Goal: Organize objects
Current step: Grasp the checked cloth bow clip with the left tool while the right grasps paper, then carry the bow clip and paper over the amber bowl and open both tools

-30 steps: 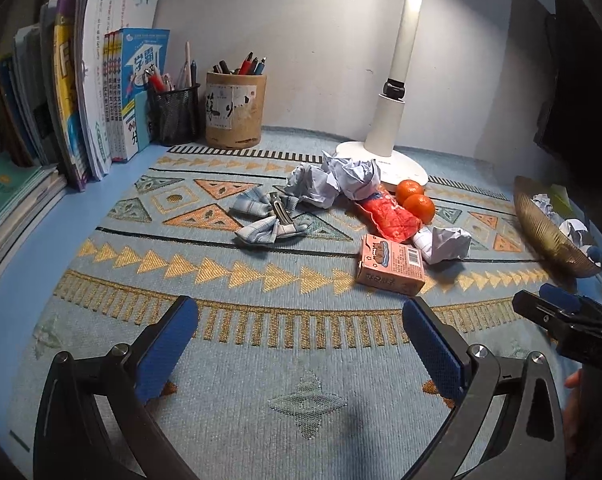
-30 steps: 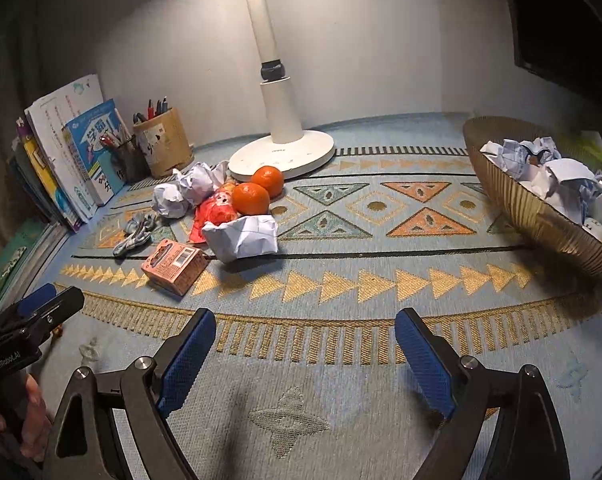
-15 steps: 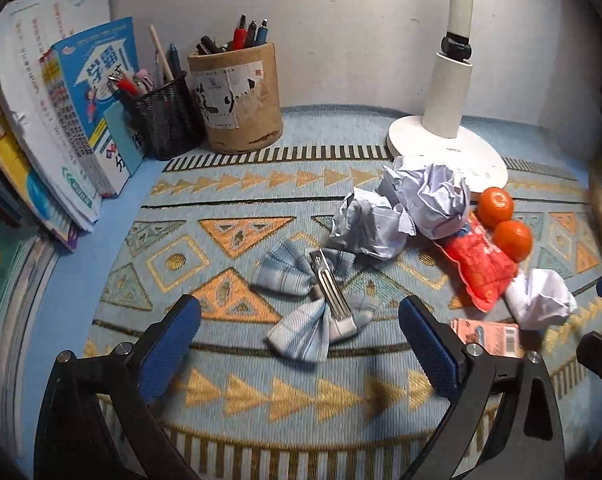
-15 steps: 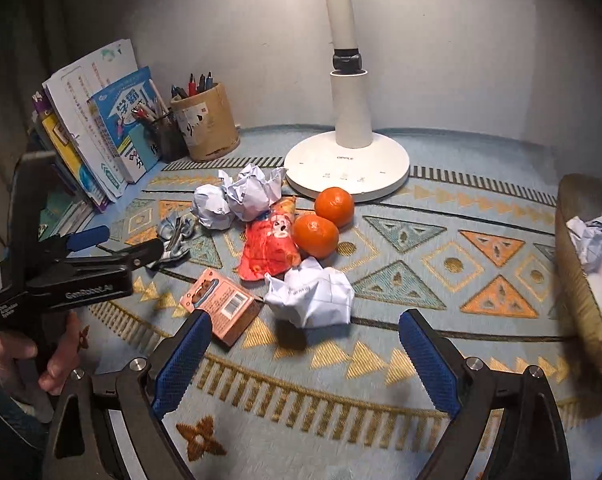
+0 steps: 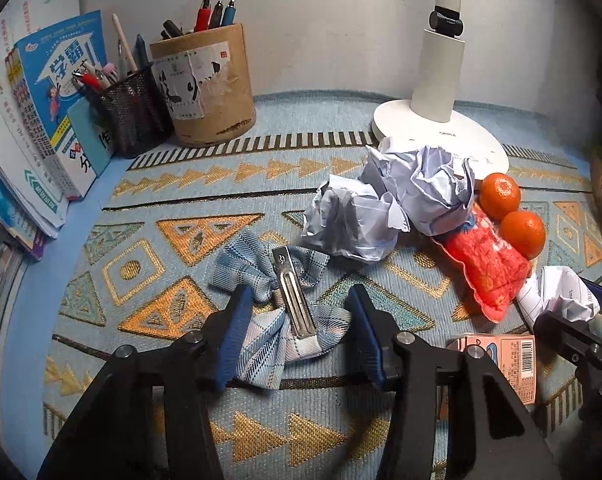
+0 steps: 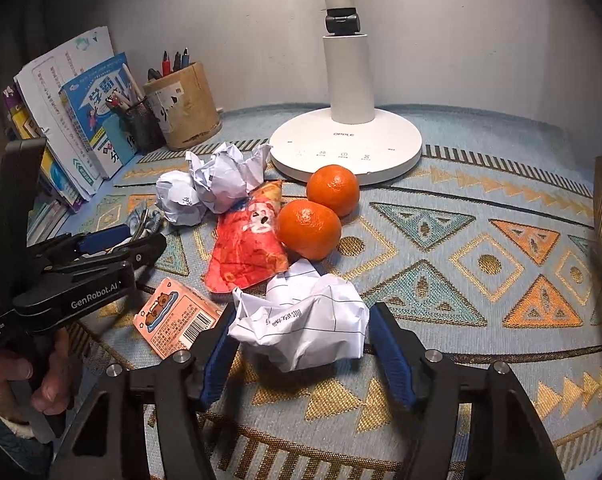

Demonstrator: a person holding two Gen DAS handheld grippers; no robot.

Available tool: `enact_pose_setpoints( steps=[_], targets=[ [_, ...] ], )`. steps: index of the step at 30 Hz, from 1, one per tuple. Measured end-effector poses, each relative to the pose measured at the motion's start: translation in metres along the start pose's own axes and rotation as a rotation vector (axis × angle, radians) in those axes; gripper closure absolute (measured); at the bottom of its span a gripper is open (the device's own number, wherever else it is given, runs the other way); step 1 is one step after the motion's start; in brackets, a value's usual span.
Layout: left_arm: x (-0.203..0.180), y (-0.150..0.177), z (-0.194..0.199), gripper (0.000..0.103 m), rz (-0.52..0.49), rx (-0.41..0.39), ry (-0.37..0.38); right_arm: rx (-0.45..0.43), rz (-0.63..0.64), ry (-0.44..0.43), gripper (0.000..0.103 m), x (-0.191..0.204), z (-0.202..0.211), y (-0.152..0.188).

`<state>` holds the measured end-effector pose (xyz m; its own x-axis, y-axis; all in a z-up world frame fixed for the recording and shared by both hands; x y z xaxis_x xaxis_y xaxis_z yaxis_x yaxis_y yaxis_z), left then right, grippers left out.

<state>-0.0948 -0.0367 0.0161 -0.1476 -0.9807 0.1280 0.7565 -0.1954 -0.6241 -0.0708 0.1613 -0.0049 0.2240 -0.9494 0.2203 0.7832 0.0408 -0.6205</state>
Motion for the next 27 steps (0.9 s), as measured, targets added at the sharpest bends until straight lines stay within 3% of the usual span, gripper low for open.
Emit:
enact_pose_setpoints(
  steps=[1,4,7,10,14,18,23,27],
  targets=[
    [0.001,0.001,0.001,0.077,0.002,-0.007,0.022,-0.01,0.003,-0.003,0.05,0.0,0.002,0.001],
    [0.001,0.002,0.006,0.082,0.003,-0.032,0.053,-0.06,0.002,-0.003,0.051,0.0,0.011,0.002],
    [-0.002,0.007,0.033,0.082,-0.009,-0.148,0.136,-0.096,-0.034,-0.027,0.051,-0.006,0.023,0.004],
    [-0.013,0.017,0.063,0.082,-0.018,-0.199,0.176,-0.102,-0.112,-0.053,0.051,-0.023,0.043,0.013],
    [-0.039,0.04,0.099,0.082,-0.045,-0.224,0.241,-0.117,-0.16,-0.063,0.051,-0.043,0.085,0.04],
    [-0.075,0.068,0.117,0.082,-0.043,-0.231,0.35,-0.11,-0.131,0.003,0.05,-0.056,0.118,0.076],
    [-0.128,0.081,0.123,0.082,-0.11,-0.228,0.346,-0.077,-0.108,0.06,0.05,-0.067,0.127,0.107],
    [-0.146,0.077,0.114,0.082,-0.143,-0.199,0.315,-0.05,-0.088,0.075,0.045,-0.069,0.124,0.117]
  ],
)
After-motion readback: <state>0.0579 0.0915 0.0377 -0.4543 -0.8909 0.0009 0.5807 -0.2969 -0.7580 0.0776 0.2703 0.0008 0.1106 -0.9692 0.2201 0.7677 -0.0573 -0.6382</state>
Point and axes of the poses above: each gripper's, at about its wrist camera, not at the fingertips, and z roughly against the way its jaws point, x to its left, y to its underside, the point moved 1 cm from there along -z, roughly the way its jaws point, and after that the axes turned 8 degrees about -z, right-handed, at the moved point
